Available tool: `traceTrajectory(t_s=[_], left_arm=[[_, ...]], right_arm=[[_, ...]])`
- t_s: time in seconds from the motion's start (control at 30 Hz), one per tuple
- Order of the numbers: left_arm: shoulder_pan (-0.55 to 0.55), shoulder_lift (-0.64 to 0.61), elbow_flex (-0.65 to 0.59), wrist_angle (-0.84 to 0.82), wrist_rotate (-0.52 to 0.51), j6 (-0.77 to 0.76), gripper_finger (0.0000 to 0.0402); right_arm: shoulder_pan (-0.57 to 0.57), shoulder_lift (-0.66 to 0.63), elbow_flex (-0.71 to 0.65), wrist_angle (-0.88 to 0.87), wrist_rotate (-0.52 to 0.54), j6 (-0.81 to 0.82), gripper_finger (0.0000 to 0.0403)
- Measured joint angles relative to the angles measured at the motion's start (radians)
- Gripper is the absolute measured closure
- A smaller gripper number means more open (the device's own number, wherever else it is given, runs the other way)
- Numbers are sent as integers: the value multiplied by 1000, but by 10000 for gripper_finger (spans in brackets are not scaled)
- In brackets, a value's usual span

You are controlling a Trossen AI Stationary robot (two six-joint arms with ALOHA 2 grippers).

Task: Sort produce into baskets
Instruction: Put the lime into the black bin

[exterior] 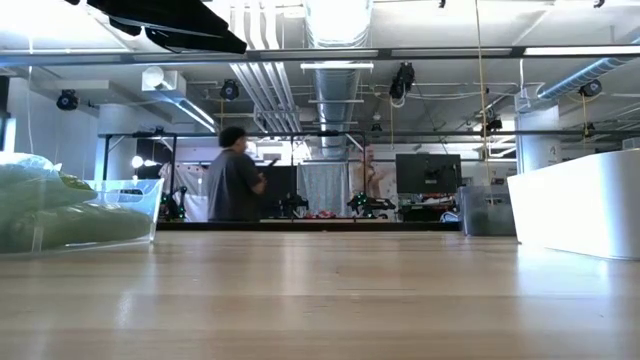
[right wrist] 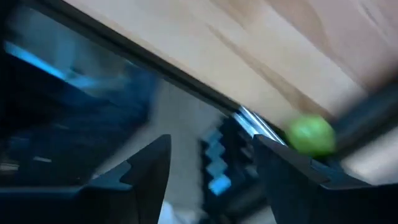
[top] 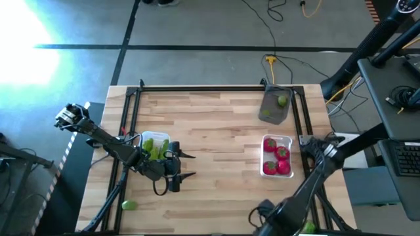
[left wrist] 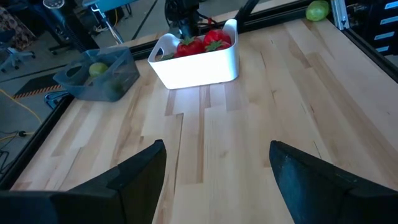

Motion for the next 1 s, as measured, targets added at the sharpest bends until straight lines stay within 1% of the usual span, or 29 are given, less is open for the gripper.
traceTrajectory(t_s=[0.1, 0.17, 0.27, 0.37, 0.5, 0.6, 0.7, 0.83, 0.93, 1.0], left_arm=[[0, 0, 0, 0, 0, 0, 134], [0, 0, 0, 0, 0, 0, 134], [0, 0, 0, 0, 0, 0, 134], [0, 0, 0, 1, 0, 0, 134], [0, 0, 0, 1, 0, 0, 134], [0, 0, 0, 1, 0, 0, 134], [0, 0, 0, 1, 0, 0, 134], [0, 0, 0, 1, 0, 0, 134], [0, 0, 0, 1, 0, 0, 134], [0, 0, 0, 1, 0, 0, 134]], right_arm=[[9, 61, 11, -89, -163, -59, 174], [11, 79, -4, -127, -222, -102, 164], [11, 81, -61, -147, -249, -160, 148], [13, 68, -140, -147, -316, -215, 134], [34, 36, -233, -141, -378, -260, 118], [52, 34, -291, -132, -449, -313, 109], [74, 27, -344, -108, -481, -346, 101], [95, 25, -418, -31, -496, -365, 97], [105, 24, -457, 53, -524, -369, 103], [112, 24, -470, 74, -545, -375, 109]])
